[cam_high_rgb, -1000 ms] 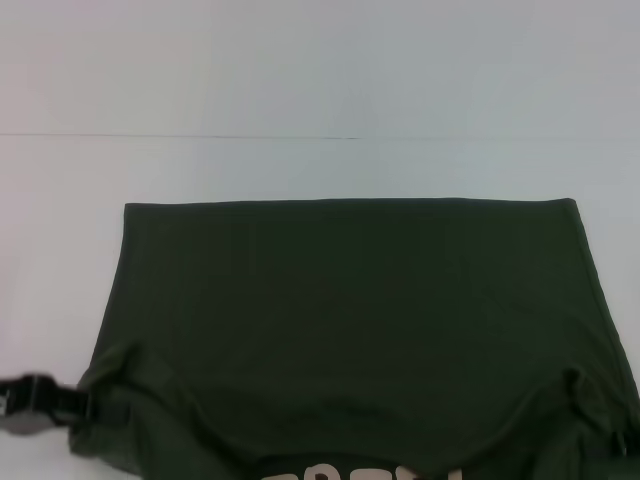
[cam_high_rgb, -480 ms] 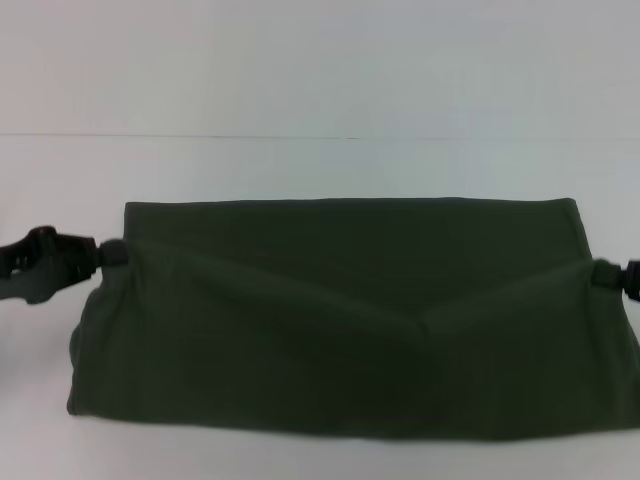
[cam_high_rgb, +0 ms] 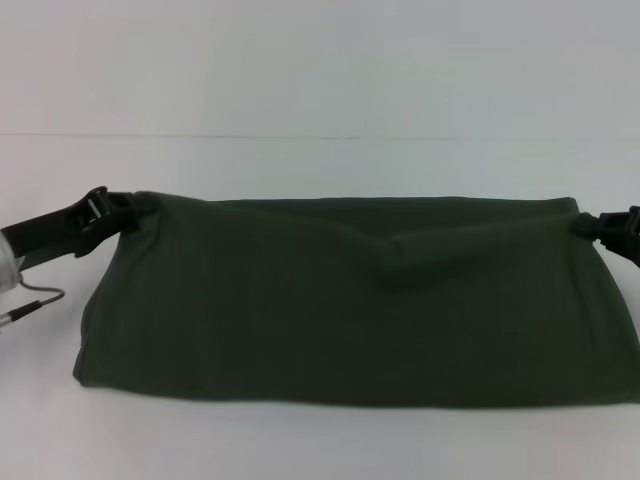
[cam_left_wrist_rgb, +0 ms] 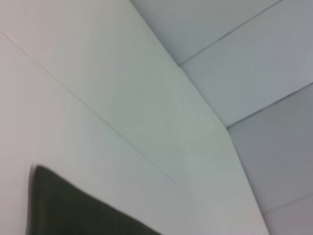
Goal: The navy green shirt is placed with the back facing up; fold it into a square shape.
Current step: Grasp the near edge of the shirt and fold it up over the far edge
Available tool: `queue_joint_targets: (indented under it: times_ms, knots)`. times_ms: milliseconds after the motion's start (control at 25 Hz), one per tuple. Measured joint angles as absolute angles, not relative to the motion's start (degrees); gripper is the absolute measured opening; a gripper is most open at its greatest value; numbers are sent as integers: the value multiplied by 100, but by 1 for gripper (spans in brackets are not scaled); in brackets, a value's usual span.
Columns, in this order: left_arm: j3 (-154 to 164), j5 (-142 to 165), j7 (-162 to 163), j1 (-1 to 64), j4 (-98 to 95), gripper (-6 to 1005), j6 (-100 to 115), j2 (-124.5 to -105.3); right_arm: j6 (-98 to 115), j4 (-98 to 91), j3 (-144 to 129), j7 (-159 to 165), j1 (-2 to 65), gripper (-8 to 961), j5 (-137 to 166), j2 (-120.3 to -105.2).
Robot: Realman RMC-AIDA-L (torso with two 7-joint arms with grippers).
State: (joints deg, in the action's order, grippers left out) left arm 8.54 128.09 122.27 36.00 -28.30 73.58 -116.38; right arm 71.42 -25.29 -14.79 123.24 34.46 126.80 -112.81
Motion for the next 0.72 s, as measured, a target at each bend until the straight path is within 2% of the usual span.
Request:
queue_joint_targets:
  times_ms: [160, 440, 720]
  knots:
    - [854, 12599, 11996, 3716, -2818, 49, 6777, -11780, 6788, -2538, -1458, 12259, 3543, 53, 12593, -11328]
    - [869, 12191, 11680, 3875, -2730, 54, 6303, -11824, 6450, -2521, -1487, 12065, 3673, 51, 12184, -11344]
    - [909, 12180, 11317, 4067, -2683, 59, 5638, -12042, 5575, -2507, -1709, 11794, 3867, 49, 12169, -11539]
